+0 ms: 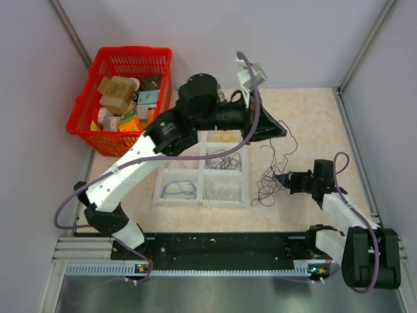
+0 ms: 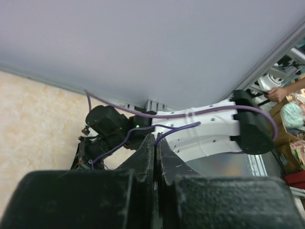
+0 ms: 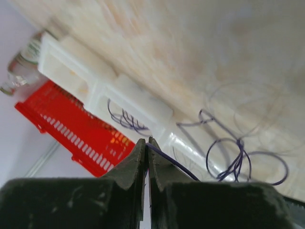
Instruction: Untangle the cables
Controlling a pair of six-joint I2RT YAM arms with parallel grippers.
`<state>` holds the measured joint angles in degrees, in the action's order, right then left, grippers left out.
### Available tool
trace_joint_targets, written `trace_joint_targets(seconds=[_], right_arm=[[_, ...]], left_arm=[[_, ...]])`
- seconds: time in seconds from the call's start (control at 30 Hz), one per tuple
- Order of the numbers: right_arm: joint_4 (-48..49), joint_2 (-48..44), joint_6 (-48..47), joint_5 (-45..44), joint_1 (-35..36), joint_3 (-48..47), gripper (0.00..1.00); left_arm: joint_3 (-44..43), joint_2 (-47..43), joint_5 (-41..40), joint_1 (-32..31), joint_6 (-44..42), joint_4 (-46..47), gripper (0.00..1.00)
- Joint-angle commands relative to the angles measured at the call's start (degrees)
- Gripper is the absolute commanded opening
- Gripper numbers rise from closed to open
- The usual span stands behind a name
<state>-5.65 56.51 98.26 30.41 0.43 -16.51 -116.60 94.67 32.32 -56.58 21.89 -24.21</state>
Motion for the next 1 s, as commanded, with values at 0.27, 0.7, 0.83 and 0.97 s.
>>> trace_joint_targets(seconds=[0.27, 0.7, 0.83, 0.97], right_arm=[[-18.6, 10.64, -32.15, -29.59, -14.23, -22.23, 0.0], [-28.72, 21.53, -55.01, -55.82, -16.42, -41.83, 0.0], [-28.89, 26.88, -59.23, -60.54, -16.51, -45.44, 0.0], [-28.98, 31.46, -62.3, -57.41, -17.3, -49.04, 0.0]], left_arm=[[-3.38, -21.89, -10.6, -0.2, -6.77, 2.41, 0.0], [-6.71, -18.56, -8.76, -0.2, -4.84, 3.73, 0.0], [-6.45, -22.59, -16.12, -0.2, -6.42, 1.71, 0.0], [4.85, -36.28, -22.99, -0.2, -8.7, 7.58, 0.0]])
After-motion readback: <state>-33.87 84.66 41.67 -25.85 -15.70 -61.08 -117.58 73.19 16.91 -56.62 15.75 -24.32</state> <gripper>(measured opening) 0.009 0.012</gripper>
